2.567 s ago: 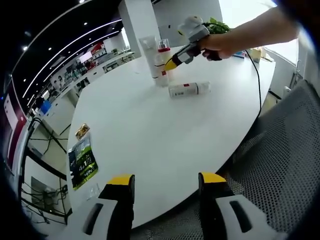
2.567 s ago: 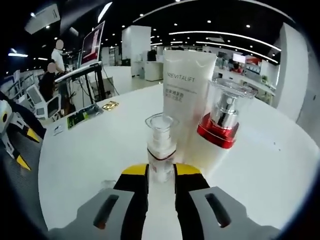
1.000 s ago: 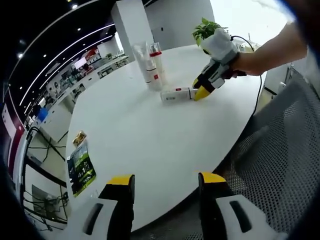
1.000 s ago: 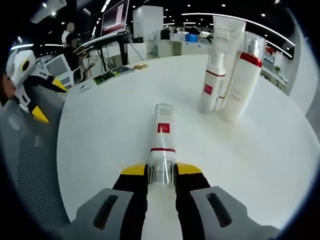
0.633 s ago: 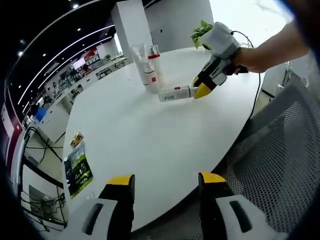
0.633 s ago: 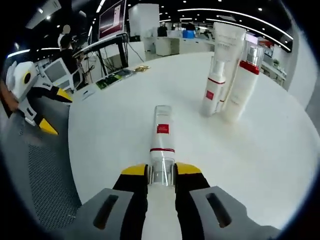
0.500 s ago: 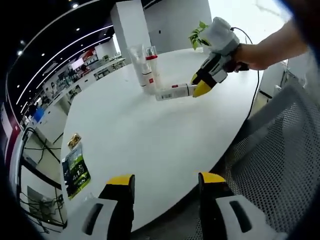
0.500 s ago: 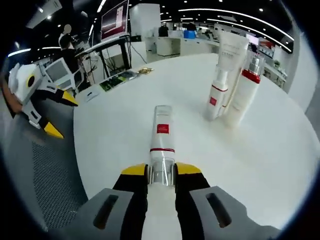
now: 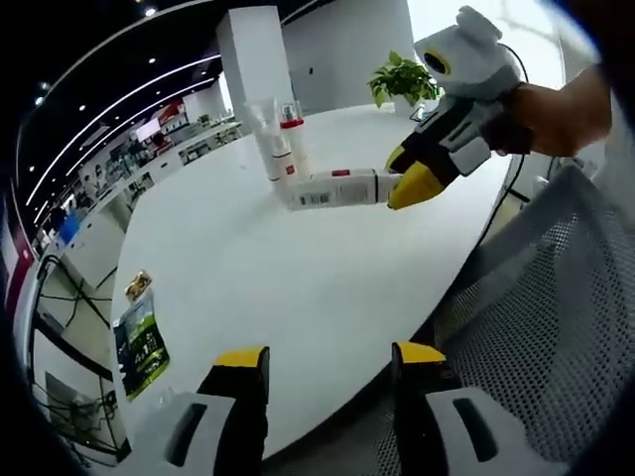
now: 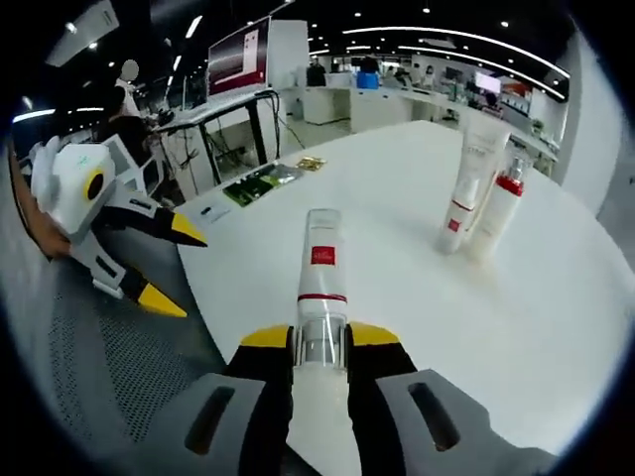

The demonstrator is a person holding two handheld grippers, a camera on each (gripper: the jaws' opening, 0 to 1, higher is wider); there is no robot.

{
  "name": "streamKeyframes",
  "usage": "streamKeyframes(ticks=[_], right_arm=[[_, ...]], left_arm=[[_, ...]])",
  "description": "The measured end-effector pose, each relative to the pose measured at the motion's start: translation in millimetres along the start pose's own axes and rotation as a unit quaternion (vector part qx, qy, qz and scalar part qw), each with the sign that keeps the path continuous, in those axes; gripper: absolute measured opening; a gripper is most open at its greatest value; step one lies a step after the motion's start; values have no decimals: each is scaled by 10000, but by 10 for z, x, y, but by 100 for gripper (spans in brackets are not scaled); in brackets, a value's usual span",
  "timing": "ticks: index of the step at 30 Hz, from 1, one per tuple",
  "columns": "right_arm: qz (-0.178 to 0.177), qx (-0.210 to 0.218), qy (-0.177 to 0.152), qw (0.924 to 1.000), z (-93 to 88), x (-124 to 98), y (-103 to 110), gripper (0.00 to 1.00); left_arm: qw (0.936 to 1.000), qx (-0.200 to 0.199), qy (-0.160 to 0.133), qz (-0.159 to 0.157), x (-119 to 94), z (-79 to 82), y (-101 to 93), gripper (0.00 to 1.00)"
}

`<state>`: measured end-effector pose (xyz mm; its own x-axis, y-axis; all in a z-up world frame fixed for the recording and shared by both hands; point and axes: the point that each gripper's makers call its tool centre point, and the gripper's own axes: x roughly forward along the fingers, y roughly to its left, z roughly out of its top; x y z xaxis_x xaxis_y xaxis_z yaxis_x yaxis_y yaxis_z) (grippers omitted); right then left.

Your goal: Arrange the skincare products in the storage area until every visible bottle or jar stands upright without overlapping.

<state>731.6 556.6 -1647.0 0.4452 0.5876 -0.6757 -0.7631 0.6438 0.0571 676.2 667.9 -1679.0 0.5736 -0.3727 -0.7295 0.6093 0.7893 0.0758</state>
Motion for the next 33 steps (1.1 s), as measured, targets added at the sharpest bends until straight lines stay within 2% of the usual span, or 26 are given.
streamKeyframes(ticks=[3, 5, 8, 13, 15, 19, 25, 27, 31, 33], right_arm=[[76, -128, 86, 9999, -45, 16, 121, 17], [45, -266, 103, 9996, -36, 23, 161, 17], [-100, -597, 56, 9982, 14, 7, 140, 17], [-76, -475, 115, 9988, -23, 22, 151, 17], [-127, -662, 176, 9976, -32, 29, 151, 17], [-268, -1035, 146, 9942, 1, 1, 137, 17], [-372, -966, 14, 9946, 23, -60, 84, 17], [-412, -931, -57, 9948, 51, -70, 67, 17], [-436, -986, -165, 9940, 105, -87, 67, 17], [-447, -981, -248, 9939, 138, -105, 55, 17]], left_arm=[[10000, 31, 8, -69, 1, -5, -32, 49], [9998, -16, -129, -118, -9, 48, -50, 49], [9998, -53, -150, -73, -18, 54, -26, 49], [9997, -77, -187, -126, -28, 73, -36, 49], [9992, -159, -274, -223, -51, 110, -58, 49], [9989, -107, -253, -390, -54, 127, -136, 49], [9985, 51, -214, -494, -56, 123, -192, 49], [9986, 91, -285, -429, -73, 157, -164, 49], [9986, -25, -268, -455, -91, 177, -138, 49], [9984, 190, -281, -443, -113, 195, -151, 49]])
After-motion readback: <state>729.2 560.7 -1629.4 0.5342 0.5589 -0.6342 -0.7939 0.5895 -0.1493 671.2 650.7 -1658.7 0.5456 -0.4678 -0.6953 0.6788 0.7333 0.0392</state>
